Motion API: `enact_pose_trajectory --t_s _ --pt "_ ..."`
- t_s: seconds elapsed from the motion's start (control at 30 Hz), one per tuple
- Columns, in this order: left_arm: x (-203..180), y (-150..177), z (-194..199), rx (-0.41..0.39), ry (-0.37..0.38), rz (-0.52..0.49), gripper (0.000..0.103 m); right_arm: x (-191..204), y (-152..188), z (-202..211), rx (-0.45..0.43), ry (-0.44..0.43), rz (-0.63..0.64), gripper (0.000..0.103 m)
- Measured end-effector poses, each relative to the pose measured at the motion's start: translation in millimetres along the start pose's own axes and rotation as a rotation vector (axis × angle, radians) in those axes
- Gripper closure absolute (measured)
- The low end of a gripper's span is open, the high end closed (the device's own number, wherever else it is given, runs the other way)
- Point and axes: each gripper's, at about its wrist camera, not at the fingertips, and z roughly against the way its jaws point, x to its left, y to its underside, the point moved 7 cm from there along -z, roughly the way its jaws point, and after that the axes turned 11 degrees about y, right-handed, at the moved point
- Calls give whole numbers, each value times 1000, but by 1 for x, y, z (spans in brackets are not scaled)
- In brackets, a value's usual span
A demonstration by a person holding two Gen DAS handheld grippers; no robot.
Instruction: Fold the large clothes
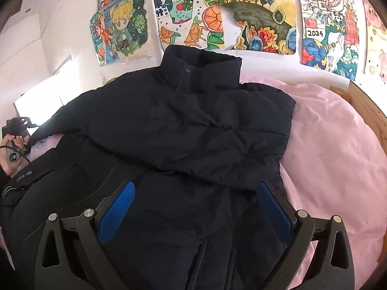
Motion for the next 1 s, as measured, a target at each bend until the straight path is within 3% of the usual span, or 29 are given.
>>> enact_pose_trajectory --t_s 0.1,0.2,0.3,0.43,0.57,0.7,0.83,1.0 --pt "-24 -3 9 -50 11 -113 94 0 0 -1 2 3 -2 4" --pt "-70 0 23 -121 33 -293 95 -2 -1 0 1 5 -6 4" --pt "-135 10 33 -155 112 -467 96 -3 -2 1 -8 15 -6 4" --pt "-225 48 41 -123 261 -687 96 -8 -4 2 -22 31 -21 4" --pt "-298 133 45 22 395 -1015 96 -20 -9 6 -44 63 -55 4" --pt "-322 221 46 168 452 -1284 96 -37 -13 10 -64 101 -98 4" --pt "-312 303 38 361 467 -1481 96 -57 -13 10 -62 132 -143 4" --pt "-260 385 18 631 409 -1674 96 -81 -4 1 -31 166 -197 4"
